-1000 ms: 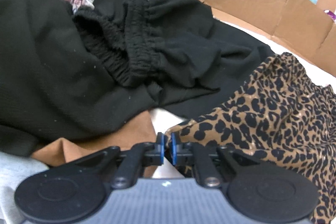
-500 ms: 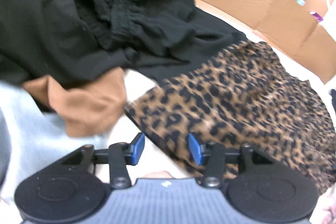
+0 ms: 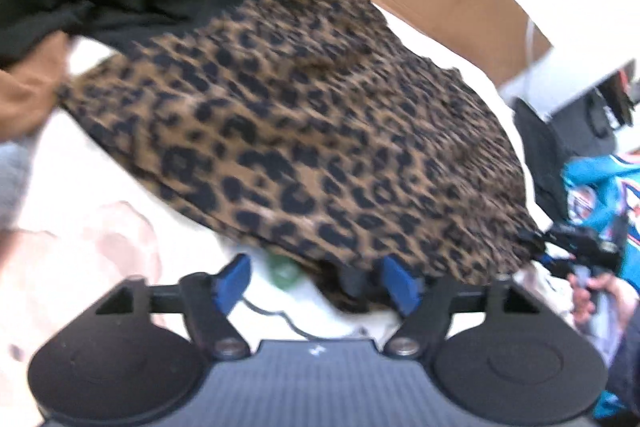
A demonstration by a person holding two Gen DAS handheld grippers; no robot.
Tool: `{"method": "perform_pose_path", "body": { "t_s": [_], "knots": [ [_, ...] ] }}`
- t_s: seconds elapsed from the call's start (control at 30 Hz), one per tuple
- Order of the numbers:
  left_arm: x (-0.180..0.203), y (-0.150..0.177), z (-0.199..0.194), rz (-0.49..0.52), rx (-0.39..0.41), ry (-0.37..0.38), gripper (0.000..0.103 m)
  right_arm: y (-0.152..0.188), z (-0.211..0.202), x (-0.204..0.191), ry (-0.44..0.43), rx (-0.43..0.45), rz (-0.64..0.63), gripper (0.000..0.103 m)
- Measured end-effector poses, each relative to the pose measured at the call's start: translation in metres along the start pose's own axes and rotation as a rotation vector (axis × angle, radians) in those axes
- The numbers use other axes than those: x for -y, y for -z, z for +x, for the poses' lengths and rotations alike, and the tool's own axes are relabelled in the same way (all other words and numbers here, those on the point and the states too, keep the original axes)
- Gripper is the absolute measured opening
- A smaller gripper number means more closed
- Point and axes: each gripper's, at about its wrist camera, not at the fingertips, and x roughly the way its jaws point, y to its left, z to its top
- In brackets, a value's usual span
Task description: Fold clothes
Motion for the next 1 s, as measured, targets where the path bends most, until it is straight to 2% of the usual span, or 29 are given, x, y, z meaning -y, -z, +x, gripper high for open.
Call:
{"method": "perform_pose_path", "body": {
  "t_s": [0.07,0.17,0.33,0.43,0.5,0.53,0.57,0.6,0.63,0.67,0.73,1.0],
  "knots": [
    [0.007,0.005,0.007,0.015,-0.018,0.042,0.081,0.001,0.0,-0.001,0.006,0.001,0.001,0.045],
    [0.02,0.009,0.018,0.073,-0.029,0.075,0.081,0.002,-0.002,0.0,0.008,-0.002,0.009,0.019],
    [0.039,0.014,0.031,0.146,-0.012,0.078,0.08,0.001,-0.004,0.0,-0.009,-0.013,0.016,0.009],
    [0.046,0.018,0.039,0.192,-0.004,0.079,0.08,0.0,-0.004,-0.001,-0.026,-0.013,0.005,0.009],
    [0.05,0.019,0.046,0.229,-0.01,0.058,0.076,-0.002,-0.004,-0.001,-0.03,-0.019,0.001,0.004],
    [0.052,0.019,0.05,0.254,-0.013,0.043,0.068,-0.003,-0.004,0.0,-0.033,-0.023,0.0,0.002],
    [0.055,0.02,0.054,0.28,-0.015,0.028,0.049,-0.005,-0.005,-0.001,-0.037,-0.026,-0.001,0.002],
    [0.054,0.017,0.057,0.28,-0.021,0.025,0.037,-0.007,-0.008,-0.001,-0.037,-0.026,-0.01,0.002],
    [0.05,0.013,0.057,0.254,-0.03,0.042,0.013,-0.009,-0.01,-0.002,-0.035,-0.026,-0.018,0.001],
    [0.044,0.01,0.055,0.213,-0.037,0.07,0.003,-0.011,-0.014,-0.002,-0.029,-0.024,-0.025,0.001],
    [0.036,0.005,0.05,0.158,-0.045,0.113,0.002,-0.016,-0.022,-0.003,-0.017,-0.019,-0.038,0.001],
    [0.029,-0.002,0.025,0.065,-0.076,0.274,0.002,-0.039,-0.048,-0.014,0.012,0.011,-0.06,0.001]
  ]
}}
